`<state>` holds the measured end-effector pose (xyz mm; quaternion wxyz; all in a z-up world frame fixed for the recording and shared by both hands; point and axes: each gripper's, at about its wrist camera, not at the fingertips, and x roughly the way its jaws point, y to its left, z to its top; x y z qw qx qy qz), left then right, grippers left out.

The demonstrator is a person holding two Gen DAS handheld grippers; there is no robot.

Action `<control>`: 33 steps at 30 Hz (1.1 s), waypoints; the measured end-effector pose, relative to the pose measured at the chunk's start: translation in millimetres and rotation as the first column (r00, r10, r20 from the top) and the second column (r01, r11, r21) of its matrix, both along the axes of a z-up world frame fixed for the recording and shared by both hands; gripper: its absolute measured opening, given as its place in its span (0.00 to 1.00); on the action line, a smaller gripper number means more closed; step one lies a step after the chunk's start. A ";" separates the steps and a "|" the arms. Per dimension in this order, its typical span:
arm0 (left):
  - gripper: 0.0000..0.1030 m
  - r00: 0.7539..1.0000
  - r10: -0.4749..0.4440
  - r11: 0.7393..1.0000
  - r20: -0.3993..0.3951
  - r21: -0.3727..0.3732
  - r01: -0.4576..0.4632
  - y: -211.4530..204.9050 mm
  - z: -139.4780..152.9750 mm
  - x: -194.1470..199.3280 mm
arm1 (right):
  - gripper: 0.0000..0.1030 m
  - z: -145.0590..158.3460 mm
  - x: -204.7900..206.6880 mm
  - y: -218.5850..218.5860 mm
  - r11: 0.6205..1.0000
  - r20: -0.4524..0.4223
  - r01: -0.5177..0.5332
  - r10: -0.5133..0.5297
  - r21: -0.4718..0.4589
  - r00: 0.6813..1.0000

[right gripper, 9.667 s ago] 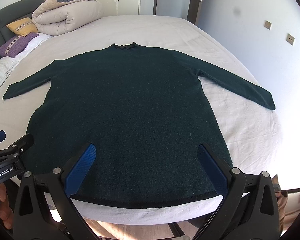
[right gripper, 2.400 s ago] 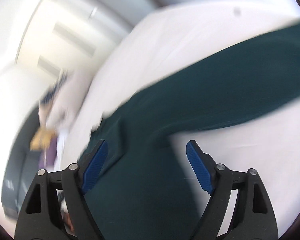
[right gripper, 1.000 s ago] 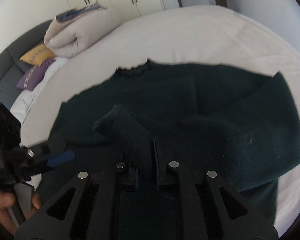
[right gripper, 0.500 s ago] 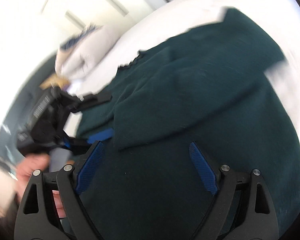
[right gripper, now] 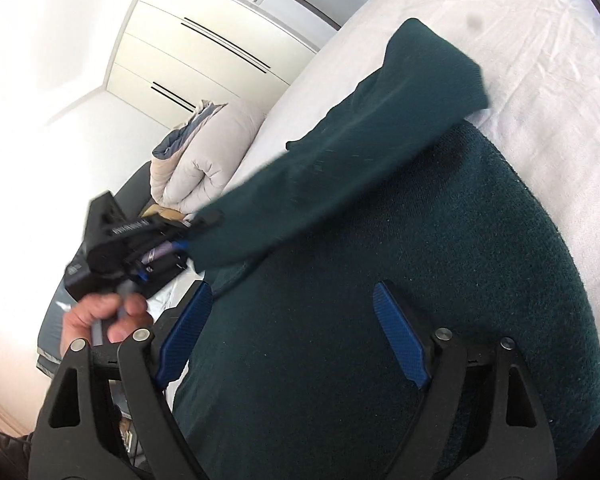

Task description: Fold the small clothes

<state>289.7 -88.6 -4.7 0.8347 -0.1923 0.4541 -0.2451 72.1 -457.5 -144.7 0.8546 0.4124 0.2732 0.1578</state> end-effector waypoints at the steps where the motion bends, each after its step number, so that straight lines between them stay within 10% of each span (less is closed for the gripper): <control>1: 0.09 1.000 0.005 1.000 0.020 0.006 -0.005 5.0 4.9 3.8 | 0.80 -0.8 1.9 1.2 1.000 -0.002 0.000 0.000 -0.006 1.000; 16: 0.10 0.982 0.147 0.987 -0.116 0.076 -0.139 86.0 -88.4 45.4 | 0.81 13.6 31.2 22.2 0.999 -0.097 -0.006 0.002 -0.037 0.995; 33: 0.16 0.993 0.111 0.992 -0.041 0.067 -0.108 98.5 -87.3 27.0 | 0.81 108.1 157.4 -19.6 0.994 -0.078 -0.109 0.110 0.011 0.991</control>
